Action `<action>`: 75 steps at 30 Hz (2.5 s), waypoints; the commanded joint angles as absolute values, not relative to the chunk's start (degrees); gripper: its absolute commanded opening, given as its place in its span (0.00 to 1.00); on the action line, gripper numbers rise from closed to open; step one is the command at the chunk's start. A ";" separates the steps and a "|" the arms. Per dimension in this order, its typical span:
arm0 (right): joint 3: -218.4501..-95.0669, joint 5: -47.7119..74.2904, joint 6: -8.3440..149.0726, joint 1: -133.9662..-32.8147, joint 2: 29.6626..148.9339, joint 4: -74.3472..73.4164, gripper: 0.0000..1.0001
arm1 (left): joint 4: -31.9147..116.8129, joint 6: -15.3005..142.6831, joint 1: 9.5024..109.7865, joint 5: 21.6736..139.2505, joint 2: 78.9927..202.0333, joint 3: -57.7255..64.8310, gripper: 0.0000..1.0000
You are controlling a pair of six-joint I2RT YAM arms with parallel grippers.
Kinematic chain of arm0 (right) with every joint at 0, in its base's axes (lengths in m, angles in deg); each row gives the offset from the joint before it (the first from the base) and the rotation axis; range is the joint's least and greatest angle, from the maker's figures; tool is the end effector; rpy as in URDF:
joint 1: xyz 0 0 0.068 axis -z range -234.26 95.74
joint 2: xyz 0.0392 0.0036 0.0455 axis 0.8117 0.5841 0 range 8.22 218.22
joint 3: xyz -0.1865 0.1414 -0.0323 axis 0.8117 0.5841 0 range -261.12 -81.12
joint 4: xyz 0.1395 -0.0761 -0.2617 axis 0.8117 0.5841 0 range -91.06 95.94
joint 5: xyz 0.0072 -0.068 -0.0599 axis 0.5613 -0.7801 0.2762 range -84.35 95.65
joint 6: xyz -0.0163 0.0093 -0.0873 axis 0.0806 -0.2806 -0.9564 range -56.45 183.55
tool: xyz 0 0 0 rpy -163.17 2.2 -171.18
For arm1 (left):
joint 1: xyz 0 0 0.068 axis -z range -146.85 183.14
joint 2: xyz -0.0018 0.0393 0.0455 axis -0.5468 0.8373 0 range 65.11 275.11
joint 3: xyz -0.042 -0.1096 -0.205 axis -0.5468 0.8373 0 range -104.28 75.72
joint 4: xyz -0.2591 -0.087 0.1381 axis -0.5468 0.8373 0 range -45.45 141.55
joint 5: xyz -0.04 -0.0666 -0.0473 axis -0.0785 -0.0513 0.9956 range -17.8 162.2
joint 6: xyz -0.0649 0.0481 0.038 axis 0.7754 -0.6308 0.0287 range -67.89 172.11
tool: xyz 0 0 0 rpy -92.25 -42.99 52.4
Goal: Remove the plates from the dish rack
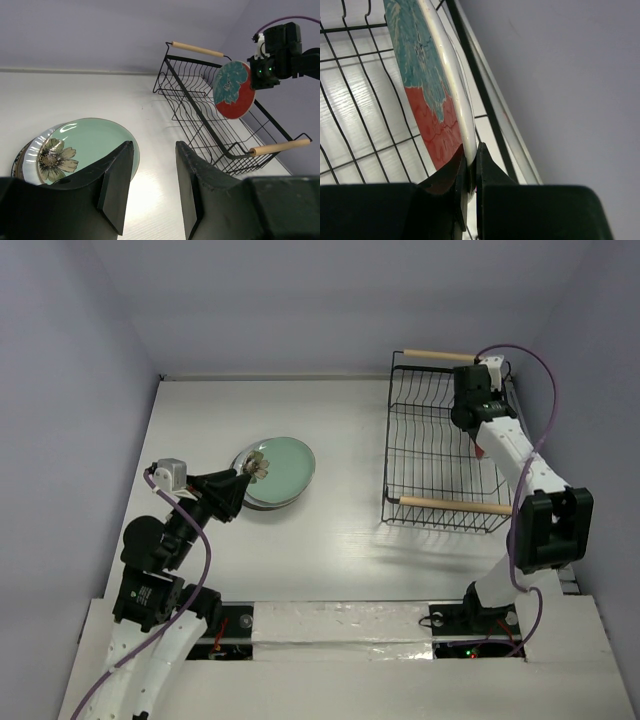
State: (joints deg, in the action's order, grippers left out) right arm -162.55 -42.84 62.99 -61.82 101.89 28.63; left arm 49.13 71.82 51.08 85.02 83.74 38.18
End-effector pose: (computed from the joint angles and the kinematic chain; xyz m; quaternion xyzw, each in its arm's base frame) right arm 0.4312 -0.0028 0.2510 0.1078 0.8425 -0.3516 0.3936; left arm 0.1942 -0.0814 0.3748 0.0787 0.6108 -0.3180 0.7208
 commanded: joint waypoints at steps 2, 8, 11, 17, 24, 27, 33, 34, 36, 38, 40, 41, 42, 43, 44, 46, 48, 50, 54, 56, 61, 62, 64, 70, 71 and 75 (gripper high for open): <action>-169.36 -49.29 62.57 -64.36 94.27 25.91 0.00 | 46.93 71.10 51.34 84.51 84.53 36.00 0.36; -168.75 -45.17 66.44 -65.95 85.93 27.50 0.00 | 47.01 71.10 51.34 84.42 85.15 36.00 0.36; -168.49 -38.69 69.16 -66.48 79.87 27.59 0.00 | 47.01 71.10 51.34 84.42 85.41 35.91 0.36; -164.54 -15.87 75.84 -67.01 67.75 21.80 0.00 | 46.93 71.18 51.34 84.68 86.37 36.08 0.36; -157.60 11.62 86.65 -70.60 67.45 8.80 0.00 | 46.84 71.45 49.50 82.66 86.03 36.35 0.36; -154.08 15.83 90.96 -74.29 69.12 1.51 0.00 | 46.93 71.54 49.49 81.87 85.85 36.52 0.36; -151.00 19.79 98.44 -84.05 79.65 -12.21 0.00 | 46.93 71.71 48.36 80.03 86.29 36.61 0.36; -151.00 20.06 99.14 -85.19 81.41 -15.01 0.00 | 46.93 71.80 48.35 79.68 86.20 36.44 0.36; -151.44 19.71 101.16 -87.82 86.77 -17.13 0.00 | 47.19 71.89 47.73 78.89 86.20 36.44 0.36; -152.31 20.84 104.13 -88.37 92.12 -20.56 0.00 | 47.28 71.97 47.21 78.71 86.20 36.43 0.38; -153.10 21.12 106.51 -89.77 95.56 -22.76 0.00 | 47.19 71.97 47.21 78.97 86.37 36.52 0.41; -153.89 21.47 108.62 -89.77 97.15 -23.38 0.00 | 47.10 71.97 47.21 79.14 86.55 36.52 0.42; -154.07 22.25 109.68 -90.47 99.86 -24.26 0.00 | 47.01 71.97 47.21 79.41 86.64 36.52 0.45; -154.25 22.26 110.48 -91.17 101.11 -24.79 0.00 | 47.01 71.97 47.21 79.49 86.64 36.52 0.45; -154.42 21.74 111.79 -91.18 102.16 -24.97 0.00 | 46.93 71.97 46.69 79.41 86.73 36.52 0.45; -154.07 21.56 113.21 -91.79 104.98 -26.46 0.00 | 46.84 71.97 46.68 79.76 86.82 36.61 0.46; -153.72 22.25 115.40 -92.40 106.82 -27.42 0.00 | 46.66 71.89 46.68 80.20 86.90 36.52 0.47; -153.90 22.87 116.28 -92.41 109.02 -28.13 0.00 | 46.66 71.97 46.68 80.46 86.99 36.61 0.47; -154.69 23.22 116.64 -93.63 111.31 -27.52 0.00 | 46.57 71.89 46.68 80.55 86.82 36.70 0.47; -155.22 22.79 116.55 -93.64 112.10 -26.20 0.03 | 46.57 71.89 46.68 80.64 86.82 36.61 0.48; -154.43 22.00 116.02 -94.69 112.98 -24.79 0.18 | 46.49 71.97 46.68 81.08 86.73 36.70 0.50; -153.99 21.91 115.85 -95.22 112.98 -24.70 0.25 | 46.49 71.89 46.68 80.99 86.73 36.70 0.50; -153.64 21.03 115.58 -95.22 112.90 -23.83 0.34 | 46.49 71.97 46.68 80.99 86.64 36.70 0.52; -152.41 19.01 113.91 -95.75 112.46 -21.81 0.53 | 46.49 71.97 46.68 81.43 86.38 36.70 0.54; -152.40 18.57 113.74 -96.27 112.37 -21.37 0.53 | 46.49 71.97 46.68 81.60 86.29 36.70 0.55; -151.88 13.49 110.93 -96.80 110.18 -17.59 0.65 | 46.49 71.89 46.68 81.52 86.11 36.70 0.59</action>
State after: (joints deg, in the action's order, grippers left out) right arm -150.38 17.66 113.29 -95.72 114.63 -14.86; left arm 49.11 71.90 46.90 80.76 86.36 38.18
